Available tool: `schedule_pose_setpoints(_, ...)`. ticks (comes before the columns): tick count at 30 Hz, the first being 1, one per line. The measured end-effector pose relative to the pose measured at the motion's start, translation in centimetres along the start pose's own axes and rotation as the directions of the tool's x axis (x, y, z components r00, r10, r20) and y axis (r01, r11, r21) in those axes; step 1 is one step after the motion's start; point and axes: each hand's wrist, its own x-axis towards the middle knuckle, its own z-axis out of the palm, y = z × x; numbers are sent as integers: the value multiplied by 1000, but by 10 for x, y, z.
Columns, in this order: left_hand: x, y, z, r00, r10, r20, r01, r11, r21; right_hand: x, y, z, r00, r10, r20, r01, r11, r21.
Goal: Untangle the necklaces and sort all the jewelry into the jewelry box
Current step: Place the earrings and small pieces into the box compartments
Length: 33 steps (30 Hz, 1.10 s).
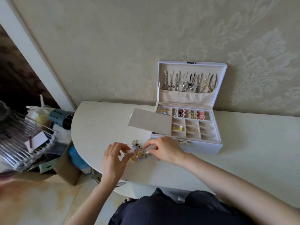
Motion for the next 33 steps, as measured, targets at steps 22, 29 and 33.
schedule_pose_setpoints(22,-3,-3,9,999,31,-14,-29,996,89,11,-4,26,965,-107,-239,85,991,-102)
schedule_pose_setpoints(29,5,31,8,983,-165,82,182,933,-310,6,1,17,962,-6,-272,60,980,190)
schedule_pose_setpoints(33,7,36,21,977,-169,129,199,940,-276,3,6,24,965,-27,-263,70,985,156)
